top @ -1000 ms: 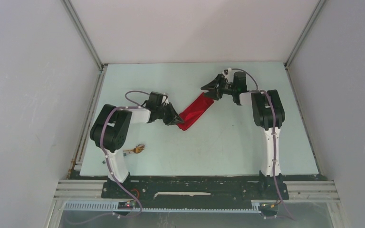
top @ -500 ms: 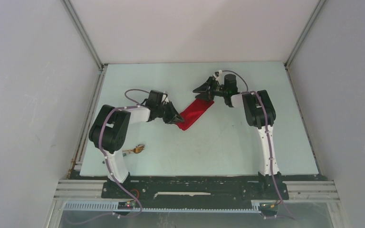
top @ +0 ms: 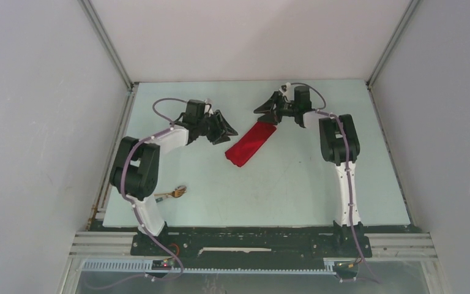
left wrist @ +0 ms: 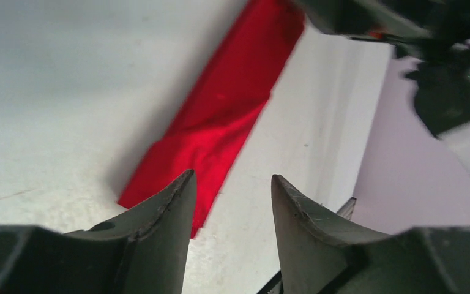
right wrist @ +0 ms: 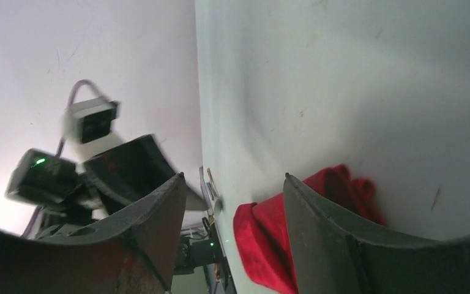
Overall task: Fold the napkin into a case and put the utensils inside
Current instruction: Smooth out the smaller rectangle-folded napkin at the center of the board, then move the smaller rectangle folded napkin to the corner of the board.
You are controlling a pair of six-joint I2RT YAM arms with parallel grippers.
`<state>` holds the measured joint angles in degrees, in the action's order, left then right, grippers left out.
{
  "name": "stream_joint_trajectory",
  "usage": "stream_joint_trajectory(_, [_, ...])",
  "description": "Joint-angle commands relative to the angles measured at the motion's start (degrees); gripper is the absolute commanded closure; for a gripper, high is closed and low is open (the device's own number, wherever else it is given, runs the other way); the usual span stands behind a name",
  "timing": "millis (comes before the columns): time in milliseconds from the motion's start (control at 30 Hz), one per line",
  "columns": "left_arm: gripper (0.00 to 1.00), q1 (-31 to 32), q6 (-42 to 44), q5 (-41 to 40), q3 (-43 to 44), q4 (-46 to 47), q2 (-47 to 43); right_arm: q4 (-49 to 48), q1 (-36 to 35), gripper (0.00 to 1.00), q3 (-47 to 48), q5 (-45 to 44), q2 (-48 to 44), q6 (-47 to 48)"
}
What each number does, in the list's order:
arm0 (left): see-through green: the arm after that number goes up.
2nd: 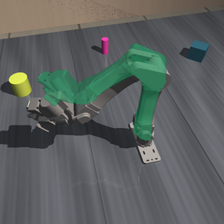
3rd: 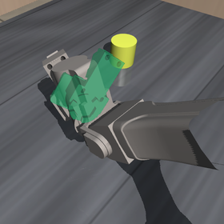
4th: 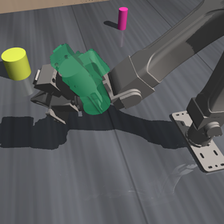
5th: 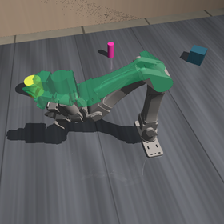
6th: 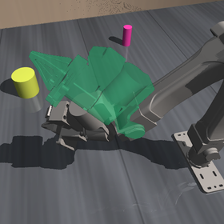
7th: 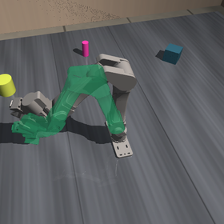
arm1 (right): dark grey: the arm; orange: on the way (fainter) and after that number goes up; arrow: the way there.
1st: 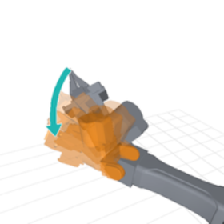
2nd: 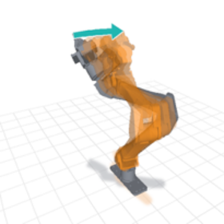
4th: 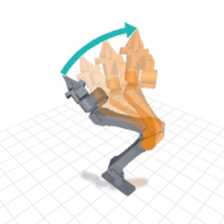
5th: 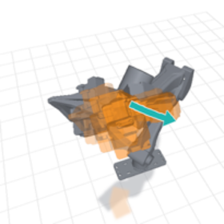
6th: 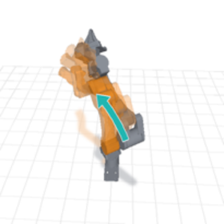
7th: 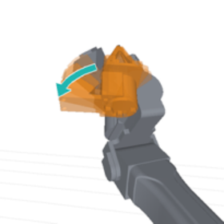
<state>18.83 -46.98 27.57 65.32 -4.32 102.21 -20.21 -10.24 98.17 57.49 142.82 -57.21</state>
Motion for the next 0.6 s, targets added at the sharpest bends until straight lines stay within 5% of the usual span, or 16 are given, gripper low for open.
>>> stream_joint_trajectory(0, [0.44,-0.4,1.5,-1.6,1.4,-2.2,4.3,6.9,2.7,0.32,-3.6,1.4,-13.8,6.7])
stream_joint_trajectory(167, [0.35,-0.1,4.4,-3.3,1.4,-3.8,6.6,8.9,6.2,0.32,-15.2,1.1,-23.7,11.9])
stream_joint_trajectory(400, [0.39,3.5,4.1,-1.4,2.2,-2.9,10.1,22.9,7.3,0.32,-28.5,-8.2,-33.0,23.6])
stream_joint_trajectory(567, [0.43,6.7,2.3,-0.5,6.4,-1.7,15.4,23.8,9.8,0.32,-34.9,-10.8,-38.1,26.0])
